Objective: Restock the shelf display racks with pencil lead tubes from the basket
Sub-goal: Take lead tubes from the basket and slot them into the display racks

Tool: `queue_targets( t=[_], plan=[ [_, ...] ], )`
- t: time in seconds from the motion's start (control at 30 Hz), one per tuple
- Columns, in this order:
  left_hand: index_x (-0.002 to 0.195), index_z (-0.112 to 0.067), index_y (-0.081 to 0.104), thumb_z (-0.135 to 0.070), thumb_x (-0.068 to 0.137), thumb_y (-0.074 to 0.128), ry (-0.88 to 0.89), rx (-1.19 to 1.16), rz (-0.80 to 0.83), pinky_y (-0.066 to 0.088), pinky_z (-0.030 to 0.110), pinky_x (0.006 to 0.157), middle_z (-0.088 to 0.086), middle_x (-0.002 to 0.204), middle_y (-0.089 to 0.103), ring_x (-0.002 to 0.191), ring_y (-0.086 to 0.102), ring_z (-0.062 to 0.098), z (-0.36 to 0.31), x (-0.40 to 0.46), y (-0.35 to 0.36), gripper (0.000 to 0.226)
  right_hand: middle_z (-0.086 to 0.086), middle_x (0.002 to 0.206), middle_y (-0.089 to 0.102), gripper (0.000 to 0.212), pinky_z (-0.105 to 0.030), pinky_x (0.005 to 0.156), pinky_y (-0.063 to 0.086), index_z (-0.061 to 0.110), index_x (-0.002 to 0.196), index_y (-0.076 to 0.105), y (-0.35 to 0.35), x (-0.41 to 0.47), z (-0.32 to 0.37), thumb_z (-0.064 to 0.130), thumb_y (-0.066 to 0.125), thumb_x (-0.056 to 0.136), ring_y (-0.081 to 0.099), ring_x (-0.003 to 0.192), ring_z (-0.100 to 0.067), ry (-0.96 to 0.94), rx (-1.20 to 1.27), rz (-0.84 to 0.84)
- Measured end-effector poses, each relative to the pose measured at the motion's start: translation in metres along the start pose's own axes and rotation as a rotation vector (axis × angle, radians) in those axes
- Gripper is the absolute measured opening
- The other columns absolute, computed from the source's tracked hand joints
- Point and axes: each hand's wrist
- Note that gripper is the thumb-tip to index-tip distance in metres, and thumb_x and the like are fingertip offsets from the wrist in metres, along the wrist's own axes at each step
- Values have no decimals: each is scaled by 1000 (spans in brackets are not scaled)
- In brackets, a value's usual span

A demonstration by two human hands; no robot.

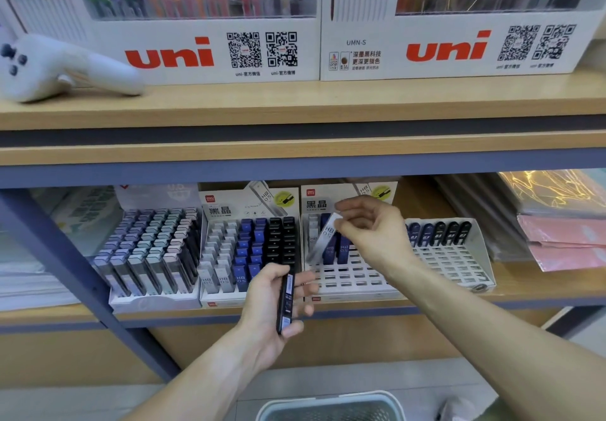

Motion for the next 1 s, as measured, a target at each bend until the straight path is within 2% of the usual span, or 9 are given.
queue_targets(
  t=[0.13,0.23,0.33,0.47,0.6,0.73,0.87,0.93,1.0],
  plan=[
    [110,9,71,-24,97,38,7,-23,16,21,19,31,9,72,56,49,41,17,3,5,-4,48,12,87,72,20,-14,74,56,23,94,73,6,1,-7,5,73,87,68,81,-1,-186,-239,37],
    [112,6,71,-21,96,44,37,-21,19,25,23,35,5,71,50,52,42,17,4,5,-4,42,15,88,72,17,-24,80,57,25,98,74,13,4,-17,11,72,89,66,86,-3,-285,-443,93],
    [106,1,77,-18,94,51,58,-22,16,31,27,38,5,75,49,54,46,17,3,3,-6,35,10,92,72,21,-32,83,53,29,103,74,19,7,-25,14,72,88,58,98,-8,-307,-573,112],
    [100,-2,80,-17,92,54,60,-1,15,33,27,42,3,76,51,55,46,16,0,0,-8,31,12,91,73,22,-34,80,50,28,103,75,23,9,-24,14,72,87,51,102,-11,-318,-608,140],
    [102,1,79,-19,93,52,50,-35,21,32,26,40,6,82,49,57,45,17,-2,-2,-8,35,15,94,74,20,-34,81,50,31,107,74,29,9,-24,20,70,90,48,109,-14,-335,-658,192],
    [105,4,77,-20,93,49,58,-83,63,34,27,41,8,85,45,60,44,17,-3,-3,-8,39,4,105,72,23,-38,79,51,24,109,77,34,12,-32,15,69,90,51,106,-24,-390,-751,105],
    [109,5,76,-20,94,49,65,-81,80,37,28,44,8,83,50,61,47,17,-4,-4,-7,39,-2,110,60,29,-41,84,51,23,117,76,37,11,-33,14,68,90,49,108,-27,-373,-857,116],
    [109,3,77,-19,96,50,73,-55,71,39,29,46,6,80,57,62,50,18,-3,-4,-7,37,-3,111,59,28,-42,83,52,22,116,76,37,8,-29,15,67,91,50,107,-27,-384,-859,106],
    [109,0,78,-18,97,53,78,-38,56,41,30,50,6,77,60,63,53,18,-3,-4,-5,33,0,107,62,25,-38,81,52,21,115,74,36,3,-20,17,64,92,55,101,-21,-360,-756,90]
  ],
)
Point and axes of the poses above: each hand's wrist, its own x-axis towards the middle knuckle, its own y-axis out of the palm, z = x × y
